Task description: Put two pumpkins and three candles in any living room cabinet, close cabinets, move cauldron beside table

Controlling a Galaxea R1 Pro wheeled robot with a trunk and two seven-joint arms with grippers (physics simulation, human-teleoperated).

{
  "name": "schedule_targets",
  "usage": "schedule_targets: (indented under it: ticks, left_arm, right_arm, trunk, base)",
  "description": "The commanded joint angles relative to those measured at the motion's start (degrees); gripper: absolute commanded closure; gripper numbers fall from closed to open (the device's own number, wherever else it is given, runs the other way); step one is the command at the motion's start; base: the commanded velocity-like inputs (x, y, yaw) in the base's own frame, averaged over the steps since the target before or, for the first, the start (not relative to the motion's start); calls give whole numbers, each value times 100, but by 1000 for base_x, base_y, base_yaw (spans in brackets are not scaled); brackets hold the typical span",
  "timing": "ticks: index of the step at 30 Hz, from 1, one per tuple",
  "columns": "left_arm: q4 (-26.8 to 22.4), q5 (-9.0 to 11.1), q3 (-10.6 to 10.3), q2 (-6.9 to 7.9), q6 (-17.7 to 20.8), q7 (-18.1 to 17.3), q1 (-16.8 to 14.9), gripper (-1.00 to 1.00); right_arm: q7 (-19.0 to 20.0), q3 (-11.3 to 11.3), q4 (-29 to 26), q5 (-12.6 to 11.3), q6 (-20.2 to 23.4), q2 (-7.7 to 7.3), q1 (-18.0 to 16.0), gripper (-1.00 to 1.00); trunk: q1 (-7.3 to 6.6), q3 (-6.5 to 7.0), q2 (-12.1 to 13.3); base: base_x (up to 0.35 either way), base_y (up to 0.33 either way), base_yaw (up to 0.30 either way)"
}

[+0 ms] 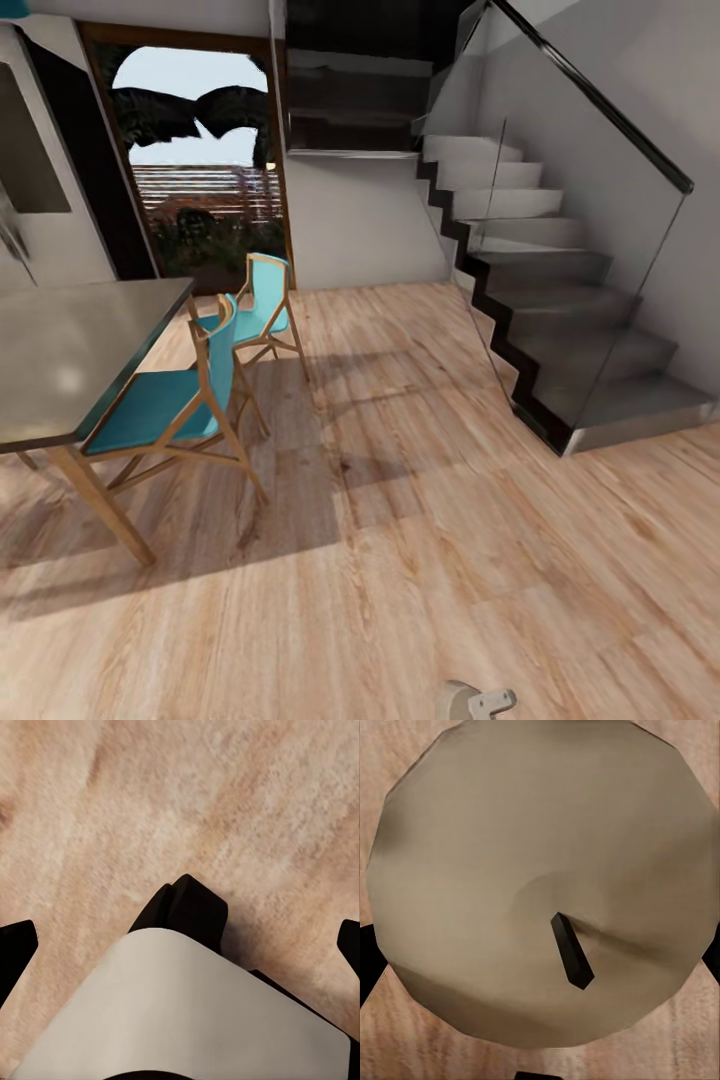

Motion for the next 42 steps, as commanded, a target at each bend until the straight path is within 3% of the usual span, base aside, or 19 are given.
schedule_targets:
  ticks: [1, 42]
  left_arm:
    - [0, 0, 0, 0, 0, -2, 0, -100]
    - [0, 0, 0, 0, 0, 1, 0, -100]
  right_arm:
    - [-1, 1, -2, 2, 0, 0, 0, 100]
    - [-1, 1, 0, 2, 0, 0, 1, 100]
  trunk:
    - [0, 0, 0]
    - [0, 0, 0]
  base:
    - [0, 0, 295]
    - [0, 0, 295]
